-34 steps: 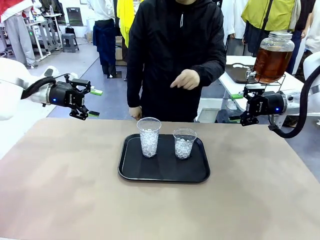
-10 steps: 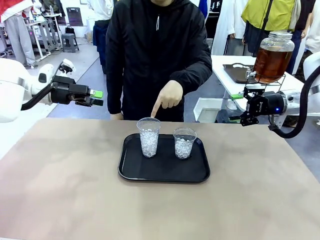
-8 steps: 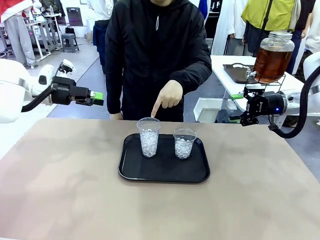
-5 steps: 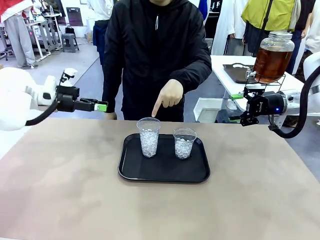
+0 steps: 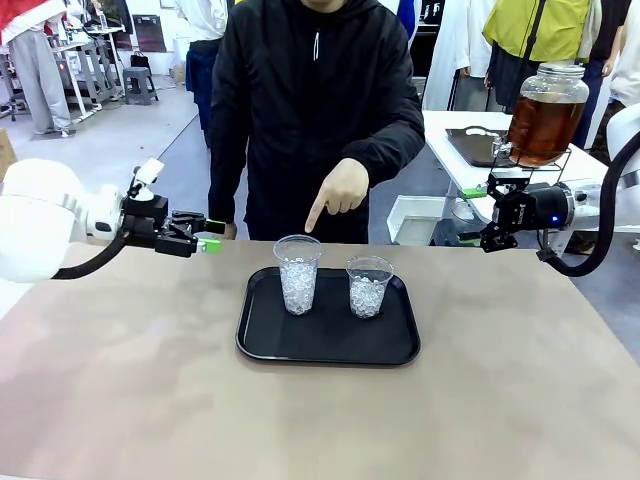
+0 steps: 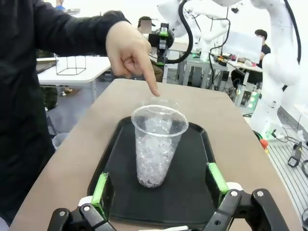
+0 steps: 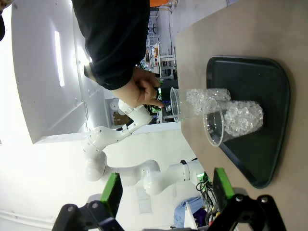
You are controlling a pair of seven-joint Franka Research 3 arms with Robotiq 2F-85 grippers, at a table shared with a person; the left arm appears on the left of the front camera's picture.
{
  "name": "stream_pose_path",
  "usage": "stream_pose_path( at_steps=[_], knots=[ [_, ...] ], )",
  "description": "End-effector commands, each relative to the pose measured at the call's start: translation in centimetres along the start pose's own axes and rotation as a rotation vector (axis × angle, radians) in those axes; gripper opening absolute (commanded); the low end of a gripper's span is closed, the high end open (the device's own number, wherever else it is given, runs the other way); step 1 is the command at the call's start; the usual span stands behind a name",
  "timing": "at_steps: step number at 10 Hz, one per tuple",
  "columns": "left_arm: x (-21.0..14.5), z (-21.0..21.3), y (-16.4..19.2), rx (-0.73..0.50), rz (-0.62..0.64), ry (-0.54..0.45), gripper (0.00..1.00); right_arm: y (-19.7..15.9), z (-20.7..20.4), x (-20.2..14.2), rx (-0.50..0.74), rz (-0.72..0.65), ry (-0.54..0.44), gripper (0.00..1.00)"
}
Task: Pour the drink into the iced cup.
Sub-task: Pick up the iced cup indicated by the human and present it to them.
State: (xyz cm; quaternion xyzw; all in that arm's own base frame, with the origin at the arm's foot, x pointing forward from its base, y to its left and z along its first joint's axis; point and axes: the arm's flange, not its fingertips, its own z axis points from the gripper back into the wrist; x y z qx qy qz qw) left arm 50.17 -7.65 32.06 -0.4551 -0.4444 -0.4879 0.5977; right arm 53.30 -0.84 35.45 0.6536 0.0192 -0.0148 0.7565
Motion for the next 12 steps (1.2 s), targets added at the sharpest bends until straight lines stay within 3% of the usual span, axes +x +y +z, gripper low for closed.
stream_pose_path(
  at_steps=[1, 5, 9, 12],
  knots=[
    [0.3, 0.2, 0.2, 0.014, 0.004, -0.017, 1.00, 0.1, 0.0, 0.1, -0.001, 0.002, -0.003, 1.00],
    [0.1, 0.2, 0.1, 0.004, 0.000, -0.001, 1.00, 0.1, 0.0, 0.1, -0.001, 0.002, -0.003, 1.00],
    [-1.7, -2.6, 0.0, -0.003, -0.159, -0.025, 1.00, 0.1, 0.0, 0.1, -0.001, 0.002, -0.003, 1.00],
    [-3.4, -4.8, 0.7, 0.031, -0.151, -0.021, 1.00, 0.1, 0.0, 0.1, -0.001, 0.002, -0.003, 1.00]
  ],
)
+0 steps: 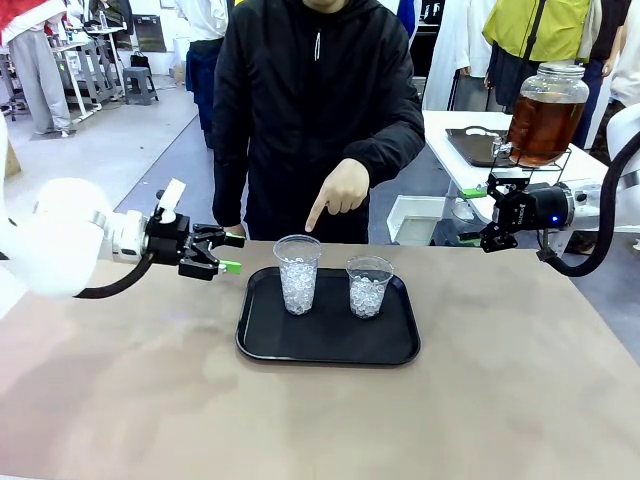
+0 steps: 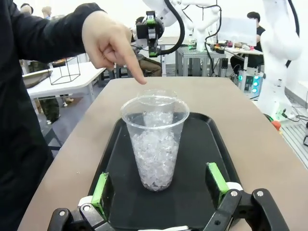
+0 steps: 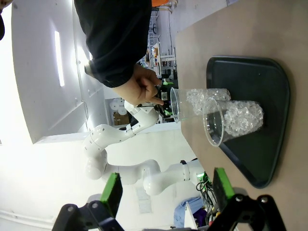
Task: Pour the drink into the iced cup.
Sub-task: Pick up the iced cup indicated by the human and present it to them.
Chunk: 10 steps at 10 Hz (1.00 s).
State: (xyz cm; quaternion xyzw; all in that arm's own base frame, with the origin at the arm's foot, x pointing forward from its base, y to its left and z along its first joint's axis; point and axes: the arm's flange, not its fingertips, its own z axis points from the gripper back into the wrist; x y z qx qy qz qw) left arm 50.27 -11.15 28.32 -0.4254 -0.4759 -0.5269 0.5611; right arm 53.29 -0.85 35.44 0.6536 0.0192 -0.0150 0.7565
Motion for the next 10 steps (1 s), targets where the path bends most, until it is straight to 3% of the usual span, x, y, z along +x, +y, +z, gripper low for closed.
stream_pose_path(
  at_steps=[1, 10],
  knots=[
    [-1.0, -1.4, 0.8, 0.040, -0.009, -0.006, 1.00, 0.1, 0.0, 0.1, -0.001, 0.002, -0.003, 1.00],
    [-3.5, -5.7, 1.8, -0.014, 0.015, -0.014, 1.00, 0.1, 0.0, 0.1, -0.001, 0.002, -0.003, 1.00]
  ],
)
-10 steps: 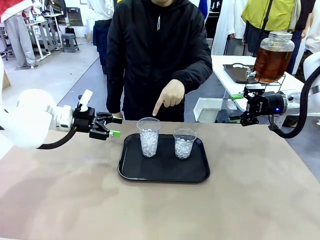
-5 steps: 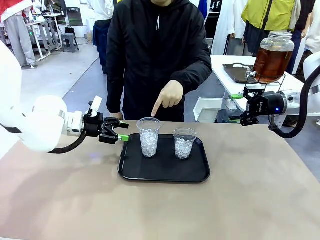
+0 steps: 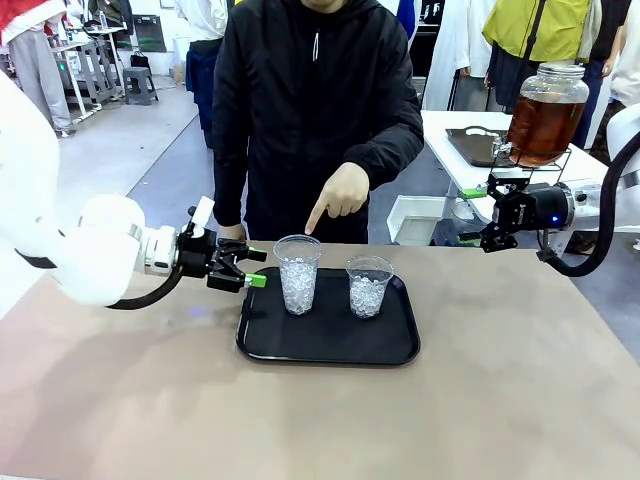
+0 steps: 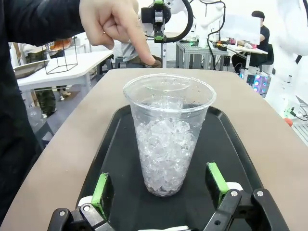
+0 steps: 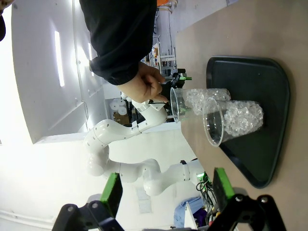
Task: Pour the drink into the iced cup.
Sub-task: Pick up the iced cup indicated by the human and present it to them.
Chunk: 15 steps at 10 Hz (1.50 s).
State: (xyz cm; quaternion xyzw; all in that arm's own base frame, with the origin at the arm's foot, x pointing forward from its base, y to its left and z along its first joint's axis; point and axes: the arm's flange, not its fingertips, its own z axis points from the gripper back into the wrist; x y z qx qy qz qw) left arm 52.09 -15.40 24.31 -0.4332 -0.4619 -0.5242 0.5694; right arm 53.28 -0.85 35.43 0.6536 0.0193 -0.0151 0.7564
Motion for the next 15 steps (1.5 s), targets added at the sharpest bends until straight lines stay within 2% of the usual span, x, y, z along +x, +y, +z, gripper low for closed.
stream_pose_path(
  at_steps=[1, 15],
  knots=[
    [-0.4, -1.2, 0.8, -0.005, -0.017, -0.028, 1.00, 0.1, 0.0, 0.1, -0.002, 0.003, -0.003, 1.00],
    [-0.2, -5.5, 0.7, -0.078, -0.002, -0.063, 1.00, 0.1, 0.0, 0.1, -0.002, 0.003, -0.003, 1.00]
  ],
)
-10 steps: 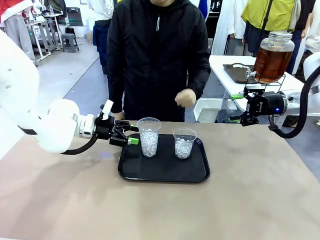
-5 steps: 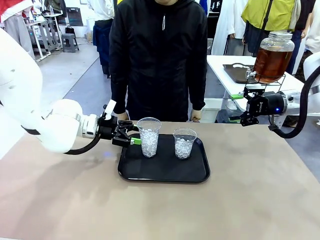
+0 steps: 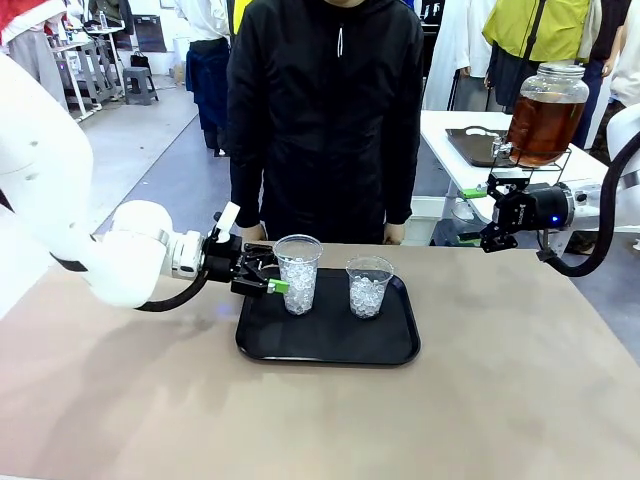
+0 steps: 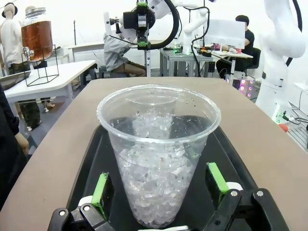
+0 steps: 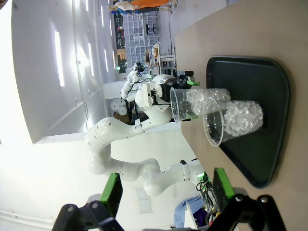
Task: Pour the drink into the iced cup.
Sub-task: Pick up the iced cup indicated by the human and present it to them.
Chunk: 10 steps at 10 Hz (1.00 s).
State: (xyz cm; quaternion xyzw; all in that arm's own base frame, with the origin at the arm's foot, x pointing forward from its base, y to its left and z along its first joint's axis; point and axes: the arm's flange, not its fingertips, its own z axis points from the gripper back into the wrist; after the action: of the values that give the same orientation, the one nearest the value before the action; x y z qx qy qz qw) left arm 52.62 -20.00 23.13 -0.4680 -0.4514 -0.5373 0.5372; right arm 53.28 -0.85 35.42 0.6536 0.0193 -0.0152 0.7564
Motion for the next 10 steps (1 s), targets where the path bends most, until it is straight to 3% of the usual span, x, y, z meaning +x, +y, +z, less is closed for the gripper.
stream_pose_path(
  at_steps=[1, 9, 10],
  knots=[
    [0.1, -1.1, 0.6, 0.021, 0.013, -0.029, 1.00, 0.1, 0.0, 0.1, -0.002, 0.003, -0.003, 1.00],
    [0.5, -3.4, 0.9, 0.018, 0.040, -0.014, 1.00, 0.1, 0.0, 0.1, -0.002, 0.003, -0.003, 1.00],
    [0.5, -3.4, 0.8, 0.002, 0.057, -0.010, 0.82, 0.1, 0.0, 0.1, -0.002, 0.003, -0.003, 1.00]
  ],
)
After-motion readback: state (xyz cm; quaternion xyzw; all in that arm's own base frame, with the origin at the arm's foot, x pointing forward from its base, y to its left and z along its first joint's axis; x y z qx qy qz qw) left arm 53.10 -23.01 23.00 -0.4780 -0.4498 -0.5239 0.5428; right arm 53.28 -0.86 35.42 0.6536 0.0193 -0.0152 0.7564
